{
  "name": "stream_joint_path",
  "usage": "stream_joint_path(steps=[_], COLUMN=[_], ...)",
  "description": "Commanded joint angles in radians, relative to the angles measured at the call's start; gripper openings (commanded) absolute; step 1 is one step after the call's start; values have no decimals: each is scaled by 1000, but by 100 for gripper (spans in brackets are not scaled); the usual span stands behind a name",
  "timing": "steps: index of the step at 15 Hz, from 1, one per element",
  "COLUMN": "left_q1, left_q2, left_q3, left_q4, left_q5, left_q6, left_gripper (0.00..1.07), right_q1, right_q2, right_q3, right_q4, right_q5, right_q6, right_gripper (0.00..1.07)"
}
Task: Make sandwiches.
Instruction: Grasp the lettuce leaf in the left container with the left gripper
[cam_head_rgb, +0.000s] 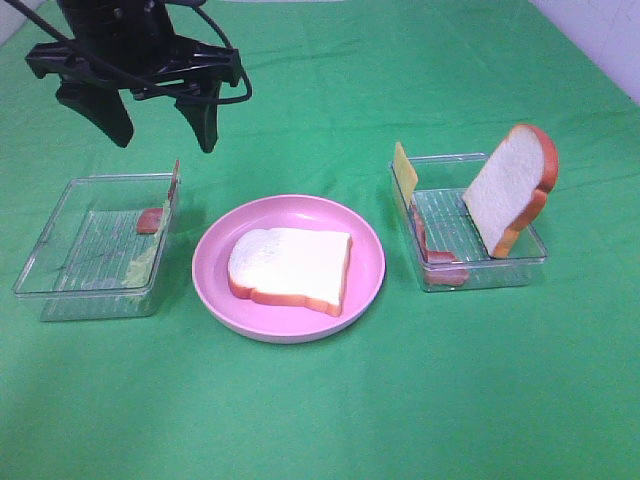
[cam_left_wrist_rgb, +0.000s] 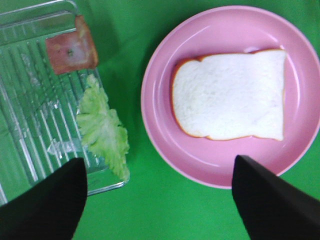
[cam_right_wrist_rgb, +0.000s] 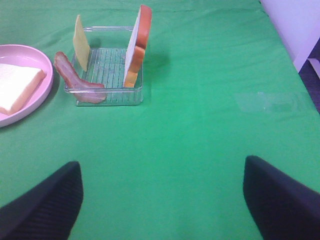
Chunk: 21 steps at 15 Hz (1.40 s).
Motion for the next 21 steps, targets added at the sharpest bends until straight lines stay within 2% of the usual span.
stream_joint_path(steps=[1, 9, 10, 14, 16, 19, 21], left_q1=[-4, -4, -4, -4, -4, -4, -4], left_q2=[17, 167, 195, 226, 248, 279, 287], left_q3=[-3, 4, 4, 4, 4, 4, 4], left_q4=[25, 40, 38, 40, 45, 70, 89], left_q5=[82, 103, 103, 105, 105, 105, 105], left_q6=[-14, -18, -32, -32, -32, -32, -36], left_gripper=[76, 76, 76, 76, 71, 70, 59], right_q1=[-4, -4, -4, -4, -4, -4, -4], right_q2=[-15, -15, -15, -15, -15, -15, -15], right_q3=[1, 1, 1, 1, 1, 1, 1], right_q4=[-1, -1, 0, -1, -1, -1, -1], right_q5=[-7, -7, -7, -7, -7, -7, -7], right_q6=[-12, -12, -12, -12, -12, -12, -12], right_gripper=[83, 83, 83, 83, 83, 83, 83])
